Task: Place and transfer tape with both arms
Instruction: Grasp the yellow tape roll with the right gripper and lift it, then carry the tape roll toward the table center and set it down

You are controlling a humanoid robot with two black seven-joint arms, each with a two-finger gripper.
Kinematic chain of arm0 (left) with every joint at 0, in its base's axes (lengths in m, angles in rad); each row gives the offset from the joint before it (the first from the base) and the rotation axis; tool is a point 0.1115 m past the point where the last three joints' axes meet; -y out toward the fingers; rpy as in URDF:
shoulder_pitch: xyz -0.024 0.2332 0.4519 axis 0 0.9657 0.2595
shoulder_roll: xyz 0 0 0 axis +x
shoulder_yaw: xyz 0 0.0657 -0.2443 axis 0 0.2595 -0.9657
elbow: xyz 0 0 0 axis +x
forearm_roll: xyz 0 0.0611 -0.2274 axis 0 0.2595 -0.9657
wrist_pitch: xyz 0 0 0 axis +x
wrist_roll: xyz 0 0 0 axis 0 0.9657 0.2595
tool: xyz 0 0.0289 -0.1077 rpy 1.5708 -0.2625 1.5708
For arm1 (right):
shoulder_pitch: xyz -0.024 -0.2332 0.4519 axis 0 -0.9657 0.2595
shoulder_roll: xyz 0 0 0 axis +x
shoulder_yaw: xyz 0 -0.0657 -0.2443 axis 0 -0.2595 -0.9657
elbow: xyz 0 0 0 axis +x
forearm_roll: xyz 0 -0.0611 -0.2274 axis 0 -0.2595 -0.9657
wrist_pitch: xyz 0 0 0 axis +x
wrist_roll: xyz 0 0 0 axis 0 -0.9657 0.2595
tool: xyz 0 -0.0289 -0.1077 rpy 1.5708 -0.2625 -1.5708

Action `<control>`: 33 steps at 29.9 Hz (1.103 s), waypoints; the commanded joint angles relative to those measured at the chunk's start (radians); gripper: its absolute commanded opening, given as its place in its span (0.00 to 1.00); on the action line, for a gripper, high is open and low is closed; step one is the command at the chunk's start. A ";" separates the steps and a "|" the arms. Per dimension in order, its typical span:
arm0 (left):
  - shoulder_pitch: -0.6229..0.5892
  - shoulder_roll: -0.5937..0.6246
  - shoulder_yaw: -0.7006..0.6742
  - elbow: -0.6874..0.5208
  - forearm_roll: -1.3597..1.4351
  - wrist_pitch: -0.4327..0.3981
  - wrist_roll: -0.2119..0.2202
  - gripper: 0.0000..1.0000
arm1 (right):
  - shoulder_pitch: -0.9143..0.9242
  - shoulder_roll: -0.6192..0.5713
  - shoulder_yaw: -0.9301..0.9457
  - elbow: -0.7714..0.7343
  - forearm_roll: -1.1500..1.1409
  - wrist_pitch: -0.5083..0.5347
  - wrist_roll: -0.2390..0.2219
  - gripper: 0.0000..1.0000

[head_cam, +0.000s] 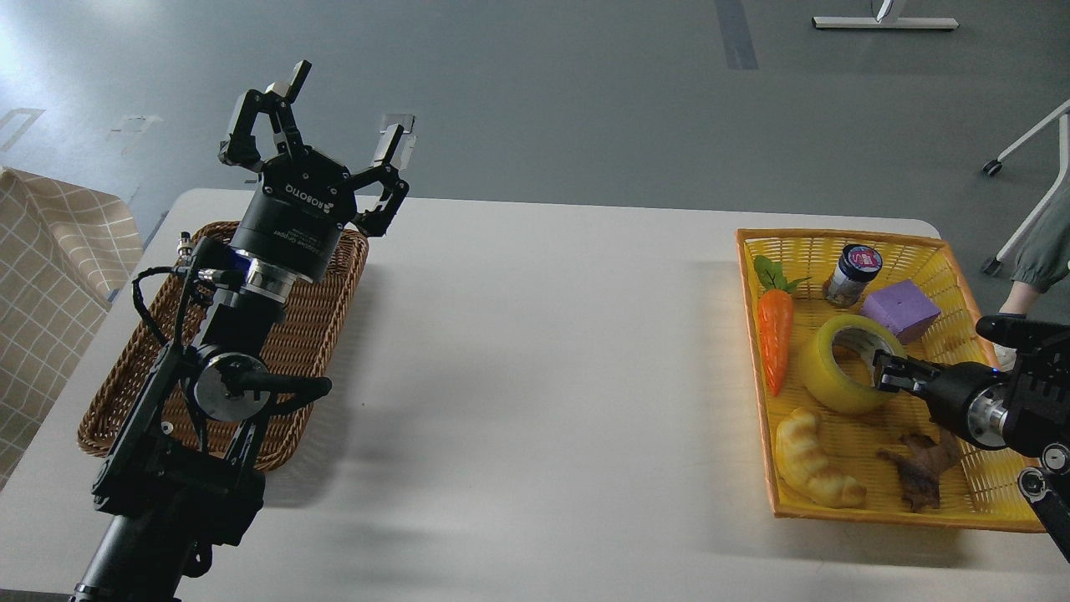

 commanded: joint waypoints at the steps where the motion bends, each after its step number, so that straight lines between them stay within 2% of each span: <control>1: 0.002 0.000 0.000 0.000 0.000 0.001 0.000 0.99 | 0.004 0.000 0.000 0.005 0.004 0.001 0.001 0.13; 19: 0.002 -0.002 0.000 0.002 0.000 0.001 0.000 0.99 | 0.107 -0.018 0.002 0.068 0.053 0.002 0.004 0.13; 29: 0.005 -0.002 0.000 0.002 0.000 0.001 0.000 0.99 | 0.288 -0.001 -0.012 0.078 0.053 0.002 0.001 0.13; 33: 0.006 -0.002 0.000 0.002 0.000 0.008 0.000 0.99 | 0.364 0.061 -0.052 0.078 0.053 0.002 -0.001 0.13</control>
